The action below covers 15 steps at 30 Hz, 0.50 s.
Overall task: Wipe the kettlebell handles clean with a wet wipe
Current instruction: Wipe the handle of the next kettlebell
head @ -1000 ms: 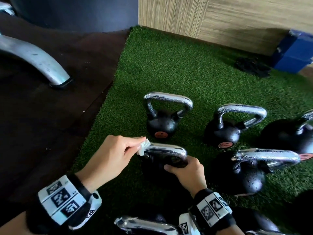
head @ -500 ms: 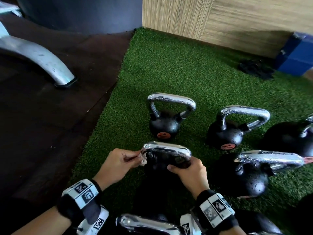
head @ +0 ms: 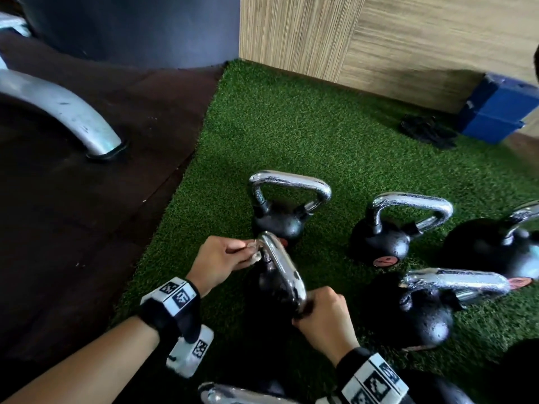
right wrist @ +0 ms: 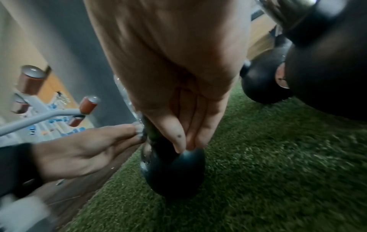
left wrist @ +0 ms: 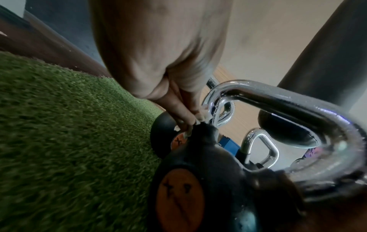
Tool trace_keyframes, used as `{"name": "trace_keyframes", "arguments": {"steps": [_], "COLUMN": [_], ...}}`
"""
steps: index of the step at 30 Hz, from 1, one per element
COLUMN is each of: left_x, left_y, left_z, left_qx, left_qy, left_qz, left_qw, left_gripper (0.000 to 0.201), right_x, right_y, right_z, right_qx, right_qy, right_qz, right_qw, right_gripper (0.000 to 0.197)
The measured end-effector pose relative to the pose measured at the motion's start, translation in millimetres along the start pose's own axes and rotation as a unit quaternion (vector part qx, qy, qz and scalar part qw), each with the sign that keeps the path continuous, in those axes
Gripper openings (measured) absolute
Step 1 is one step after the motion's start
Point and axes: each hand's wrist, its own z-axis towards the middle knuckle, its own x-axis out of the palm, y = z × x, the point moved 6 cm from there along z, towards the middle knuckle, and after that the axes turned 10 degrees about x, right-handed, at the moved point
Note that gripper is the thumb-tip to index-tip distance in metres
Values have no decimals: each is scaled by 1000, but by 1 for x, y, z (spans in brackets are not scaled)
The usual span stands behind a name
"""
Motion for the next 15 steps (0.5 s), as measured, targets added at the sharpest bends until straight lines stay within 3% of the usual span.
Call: {"name": "trace_keyframes", "arguments": {"steps": [2,6,11,15], "left_x": [11,28,28,25], "left_y": [0,0,-5,-12], "left_z": [11,20,4,3], "left_qx": [-8,-28,-28,-13], "left_qy": [3,5,59,36], "left_qz": [29,33,59,208], "left_qw": [1000,999,996,977], "left_gripper": [24,14,13,22], "right_x": [2,3,-9,14], "right_y": [7,17,22,19], "right_z": [-5,-6,20,36], "right_qx": [-22,-56,-24,21], "right_qy": [17,56,7,102], "right_qz": [-15,-28,51,61], "right_qw": [999,996,998,993], "right_gripper": [14,27,20,37]}}
